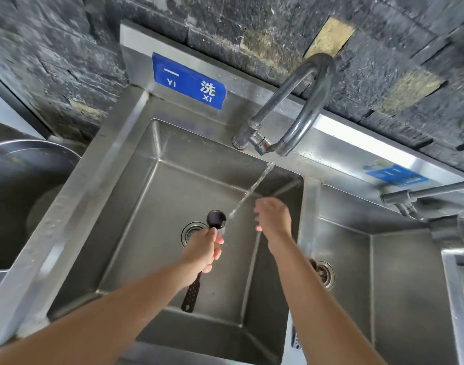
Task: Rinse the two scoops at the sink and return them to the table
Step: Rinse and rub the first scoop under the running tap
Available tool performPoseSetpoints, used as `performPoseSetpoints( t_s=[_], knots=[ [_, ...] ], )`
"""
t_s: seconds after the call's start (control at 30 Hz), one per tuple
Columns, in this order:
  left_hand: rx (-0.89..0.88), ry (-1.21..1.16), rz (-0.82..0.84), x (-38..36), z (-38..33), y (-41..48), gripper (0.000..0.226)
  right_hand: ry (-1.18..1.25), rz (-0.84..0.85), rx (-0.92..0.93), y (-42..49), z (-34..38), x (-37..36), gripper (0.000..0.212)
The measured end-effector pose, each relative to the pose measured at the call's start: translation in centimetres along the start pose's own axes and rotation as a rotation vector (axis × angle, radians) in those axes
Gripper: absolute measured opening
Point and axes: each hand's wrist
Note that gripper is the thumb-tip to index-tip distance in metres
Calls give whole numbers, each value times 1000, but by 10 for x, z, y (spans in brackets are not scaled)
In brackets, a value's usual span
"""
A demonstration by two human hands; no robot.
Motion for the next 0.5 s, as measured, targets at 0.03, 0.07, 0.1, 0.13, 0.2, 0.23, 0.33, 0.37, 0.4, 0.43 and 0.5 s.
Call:
performPoseSetpoints(
  t_s=[0.03, 0.07, 0.1, 0.13, 0.2, 0.23, 0.33, 0.37, 0.4, 0.43, 0.5],
  knots=[
    [-13, -8, 11, -1, 1, -5, 39, 152, 127, -104, -15, -8, -6, 18],
    [-28, -12, 22, -2, 3, -10, 39, 291, 247, -188, -27, -15, -11, 21],
    [-42, -15, 32, -3, 5, -15, 39, 389, 356, -232, -39, -21, -14, 29],
    [-56, -15, 42, -5, 6, -20, 39, 460, 444, -255, -47, -27, -17, 37],
    [-83, -12, 60, -8, 7, -28, 39, 590, 548, -271, -57, -32, -18, 43],
    [-94, -12, 65, -10, 7, -32, 39, 651, 588, -268, -61, -32, -17, 40],
    [-111, -32, 84, -14, 0, -41, 37, 746, 553, -242, -66, -26, -15, 32],
    [-110, -45, 100, -15, -4, -43, 35, 748, 507, -235, -66, -23, -15, 30],
    [-110, -49, 115, -16, -8, -45, 34, 734, 453, -224, -65, -21, -15, 26],
    [-113, -44, 125, -16, -13, -47, 34, 696, 391, -204, -63, -18, -16, 20],
    [-126, -43, 128, -17, -21, -47, 39, 553, 269, -163, -59, -11, -16, 5]
  ],
)
Point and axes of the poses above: each hand's wrist, its own y-axis towards the middle knuckle, its own x-axis out of the back of the hand, z = x × y, and after that the axes turned 3 degrees about x, right-handed
